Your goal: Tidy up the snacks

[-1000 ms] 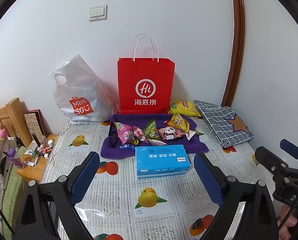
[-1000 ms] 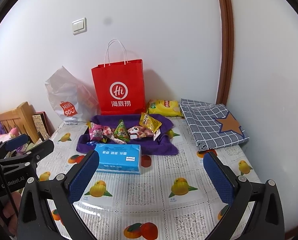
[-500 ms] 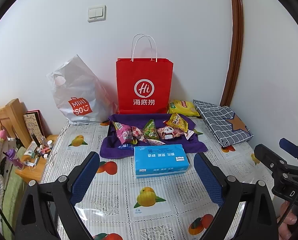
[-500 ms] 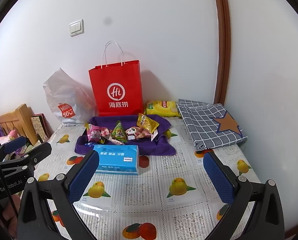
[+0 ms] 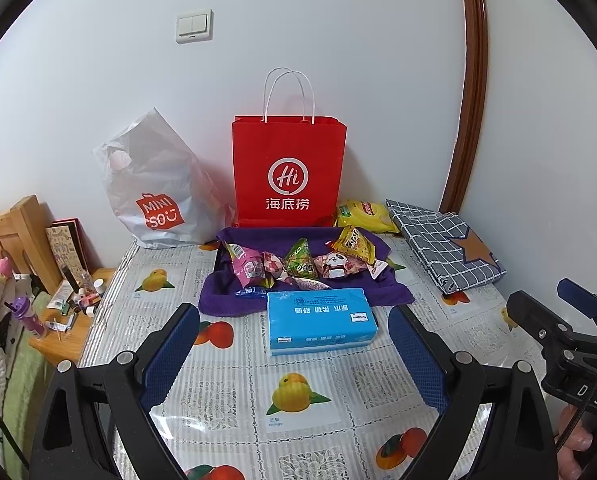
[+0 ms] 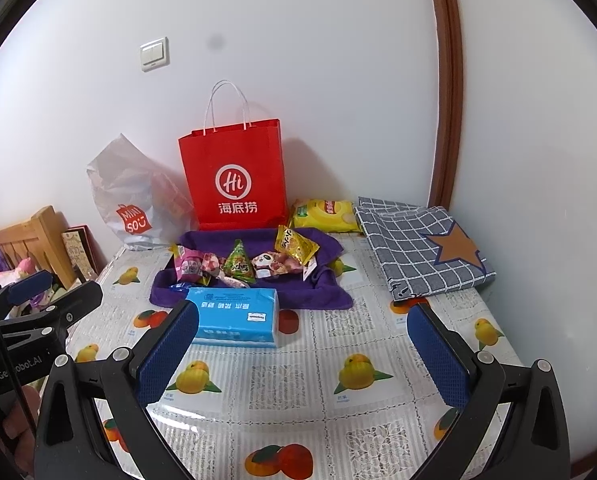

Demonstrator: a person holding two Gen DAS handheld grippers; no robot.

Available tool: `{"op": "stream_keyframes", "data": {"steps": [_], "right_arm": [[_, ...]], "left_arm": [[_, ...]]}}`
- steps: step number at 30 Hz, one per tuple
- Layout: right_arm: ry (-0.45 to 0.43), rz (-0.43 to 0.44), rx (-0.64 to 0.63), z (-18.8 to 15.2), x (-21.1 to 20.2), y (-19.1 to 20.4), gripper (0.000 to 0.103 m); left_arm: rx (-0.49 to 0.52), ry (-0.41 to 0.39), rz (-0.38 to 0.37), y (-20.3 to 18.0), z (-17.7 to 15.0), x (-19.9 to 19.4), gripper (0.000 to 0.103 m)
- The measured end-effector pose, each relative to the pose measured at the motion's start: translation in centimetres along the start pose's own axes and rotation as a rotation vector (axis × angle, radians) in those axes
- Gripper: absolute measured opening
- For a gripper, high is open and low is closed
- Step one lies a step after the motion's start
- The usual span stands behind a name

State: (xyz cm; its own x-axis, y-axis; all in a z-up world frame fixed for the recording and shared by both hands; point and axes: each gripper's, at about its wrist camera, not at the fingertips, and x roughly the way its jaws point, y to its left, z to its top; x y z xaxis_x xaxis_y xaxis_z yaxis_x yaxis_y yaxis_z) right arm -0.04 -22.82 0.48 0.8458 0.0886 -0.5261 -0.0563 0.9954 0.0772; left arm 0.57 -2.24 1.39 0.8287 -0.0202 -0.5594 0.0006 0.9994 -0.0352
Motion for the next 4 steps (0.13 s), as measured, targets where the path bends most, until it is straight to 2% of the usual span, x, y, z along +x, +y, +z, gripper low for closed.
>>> {"op": "stream_keyframes", "data": {"steps": [4], "right_arm": [[0.008, -0.002, -0.011, -0.15, 0.22, 0.31, 0.103]], "left_arm": [[-0.011, -0.001, 0.002, 0.4, -0.01, 0.13, 0.095]]}}
